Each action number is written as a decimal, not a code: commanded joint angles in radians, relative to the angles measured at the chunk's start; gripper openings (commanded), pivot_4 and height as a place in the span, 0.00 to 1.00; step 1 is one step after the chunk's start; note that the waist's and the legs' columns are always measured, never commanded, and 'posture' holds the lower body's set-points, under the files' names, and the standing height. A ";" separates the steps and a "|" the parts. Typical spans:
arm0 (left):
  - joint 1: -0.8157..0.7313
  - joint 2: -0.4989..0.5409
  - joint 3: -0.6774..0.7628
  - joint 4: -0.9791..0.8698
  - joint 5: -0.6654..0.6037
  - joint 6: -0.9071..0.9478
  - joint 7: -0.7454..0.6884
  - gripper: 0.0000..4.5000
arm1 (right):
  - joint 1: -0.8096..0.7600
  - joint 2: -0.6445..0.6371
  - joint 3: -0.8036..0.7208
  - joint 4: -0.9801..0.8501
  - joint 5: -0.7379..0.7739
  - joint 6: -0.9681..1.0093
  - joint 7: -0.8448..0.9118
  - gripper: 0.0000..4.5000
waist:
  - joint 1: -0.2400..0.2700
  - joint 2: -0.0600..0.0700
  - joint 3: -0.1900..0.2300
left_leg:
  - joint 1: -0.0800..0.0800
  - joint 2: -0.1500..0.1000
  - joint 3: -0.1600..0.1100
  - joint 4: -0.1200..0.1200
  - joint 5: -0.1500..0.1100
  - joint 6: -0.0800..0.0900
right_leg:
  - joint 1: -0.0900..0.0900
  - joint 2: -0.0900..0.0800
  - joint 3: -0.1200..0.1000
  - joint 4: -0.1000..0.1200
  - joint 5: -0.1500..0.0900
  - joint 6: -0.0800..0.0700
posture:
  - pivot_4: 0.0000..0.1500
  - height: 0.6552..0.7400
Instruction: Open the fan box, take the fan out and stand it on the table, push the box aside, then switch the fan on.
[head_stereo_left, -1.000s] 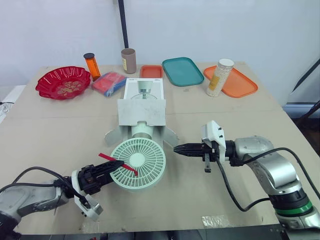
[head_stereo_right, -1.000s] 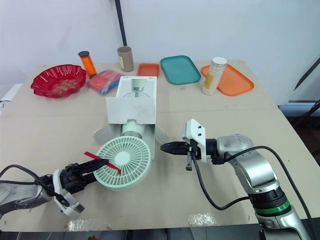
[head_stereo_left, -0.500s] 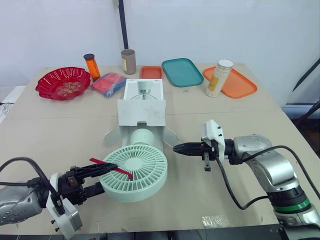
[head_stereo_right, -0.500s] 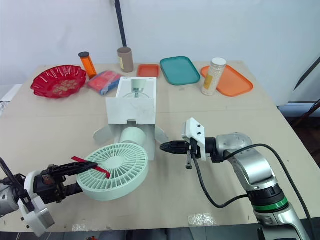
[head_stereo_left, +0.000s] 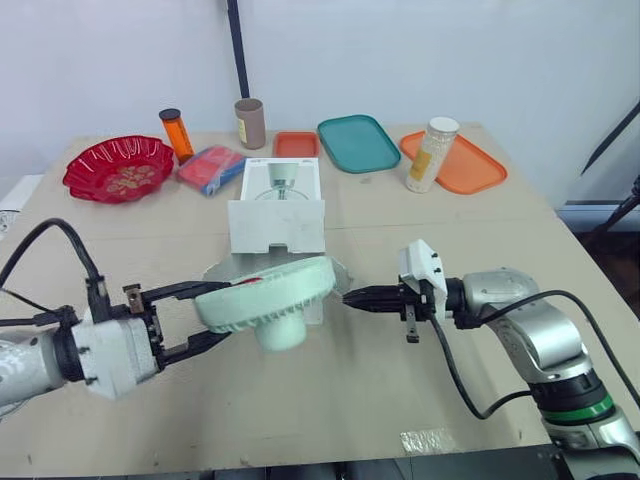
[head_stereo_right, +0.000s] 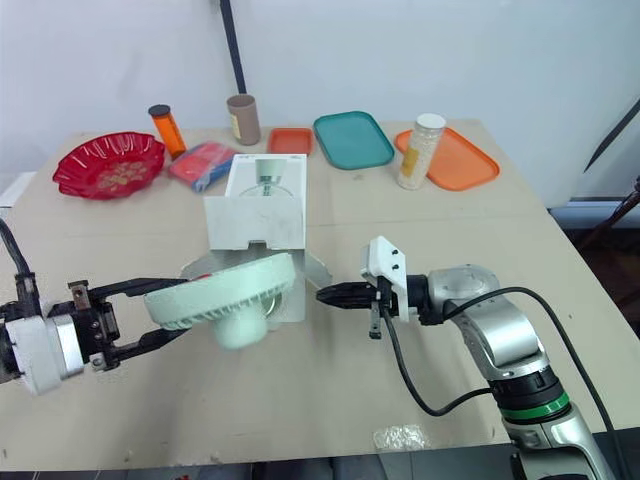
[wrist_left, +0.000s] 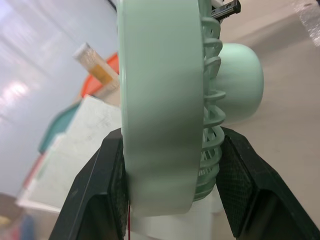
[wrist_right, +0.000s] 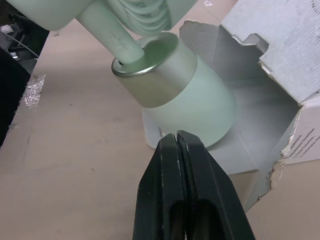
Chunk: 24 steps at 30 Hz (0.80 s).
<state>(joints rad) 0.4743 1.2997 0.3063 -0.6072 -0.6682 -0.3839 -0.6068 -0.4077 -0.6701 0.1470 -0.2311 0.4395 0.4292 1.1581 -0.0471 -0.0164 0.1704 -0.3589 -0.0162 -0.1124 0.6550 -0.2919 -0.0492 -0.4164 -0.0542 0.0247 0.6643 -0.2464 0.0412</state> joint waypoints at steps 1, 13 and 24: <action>0.018 -0.066 0.107 -0.074 -0.064 0.123 -0.070 0.42 | -0.032 0.016 0.001 0.003 0.004 -0.022 0.012 0.00 | 0.000 0.000 0.000 | 0.000 0.000 0.000 0.000 0.000 0.000 | 0.000 0.000 0.000 0.000 0.000 0.000 | 1.00 1.00; 0.140 -0.361 0.342 -0.029 -0.039 0.343 -0.235 0.42 | -0.121 0.070 -0.018 0.020 0.070 0.005 0.033 0.00 | 0.000 0.000 0.000 | 0.008 0.005 0.003 0.000 -0.003 0.005 | 0.006 0.004 0.003 -0.001 -0.001 -0.002 | 1.00 1.00; 0.052 -0.392 0.531 -0.045 -0.184 0.631 -0.200 0.42 | -0.136 0.070 0.000 -0.001 0.096 0.011 0.071 0.00 | -0.001 0.000 0.000 | 0.011 0.006 0.003 0.000 -0.004 0.004 | 0.008 0.006 0.003 -0.001 -0.001 -0.003 | 1.00 1.00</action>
<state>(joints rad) 0.5227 0.9134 0.7709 -0.6186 -0.8234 0.2300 -0.7966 -0.5242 -0.6017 0.1567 -0.1946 0.5157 0.4474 1.2204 -0.0484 -0.0168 0.1708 -0.3483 -0.0094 -0.1091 0.6555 -0.2966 -0.0468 -0.4083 -0.0486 0.0275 0.6632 -0.2477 0.0384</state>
